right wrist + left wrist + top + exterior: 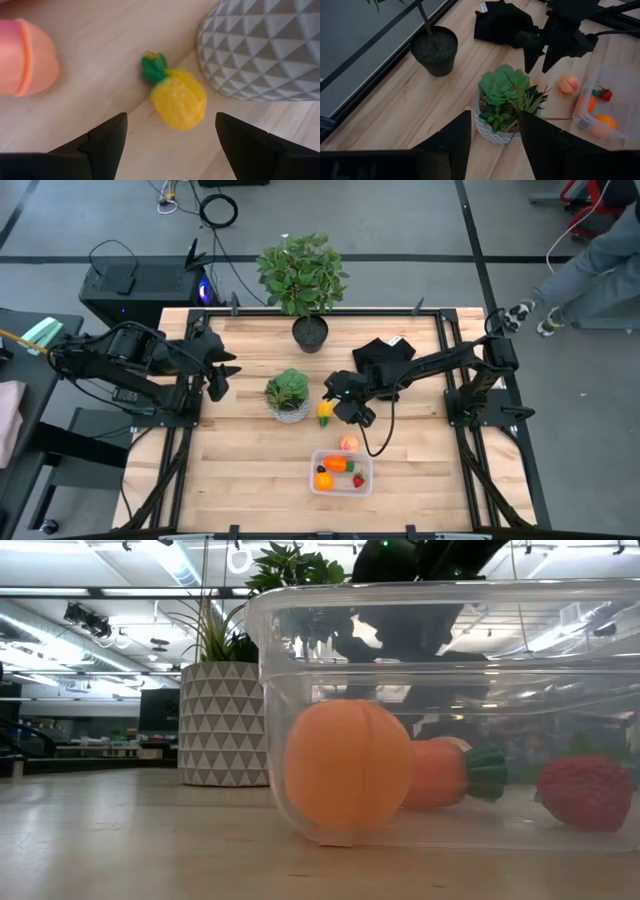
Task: Pick and placing Produce into tupperware
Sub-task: Put the pineapple in the transparent bin
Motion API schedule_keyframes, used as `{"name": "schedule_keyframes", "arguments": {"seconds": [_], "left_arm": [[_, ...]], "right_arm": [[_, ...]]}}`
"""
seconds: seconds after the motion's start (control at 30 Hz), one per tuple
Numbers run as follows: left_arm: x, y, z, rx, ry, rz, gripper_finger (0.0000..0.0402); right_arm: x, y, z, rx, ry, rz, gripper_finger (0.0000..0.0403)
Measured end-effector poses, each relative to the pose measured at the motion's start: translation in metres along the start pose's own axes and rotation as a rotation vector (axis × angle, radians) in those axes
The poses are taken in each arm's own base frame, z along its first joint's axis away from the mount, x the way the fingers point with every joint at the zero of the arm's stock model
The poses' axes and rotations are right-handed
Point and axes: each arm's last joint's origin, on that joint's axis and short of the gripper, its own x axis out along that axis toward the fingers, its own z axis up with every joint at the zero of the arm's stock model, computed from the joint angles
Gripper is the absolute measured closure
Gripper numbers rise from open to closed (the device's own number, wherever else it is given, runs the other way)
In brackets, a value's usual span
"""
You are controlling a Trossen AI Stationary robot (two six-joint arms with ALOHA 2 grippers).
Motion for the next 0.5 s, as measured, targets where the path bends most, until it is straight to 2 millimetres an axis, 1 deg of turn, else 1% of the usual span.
{"name": "schedule_keyframes", "arguments": {"seconds": [0.17,0.5], "left_arm": [[-0.0001,0.0003,-0.0005,0.002,0.004,0.002,0.0231],[-0.0001,0.0007,-0.001,0.004,0.009,0.006,0.0232]], "right_arm": [[0.0082,0.0007,-0.0014,-0.001,0.021,-0.004,0.0082],[0.0078,-0.0005,-0.0004,-0.012,0.015,-0.021,0.0083]]}}
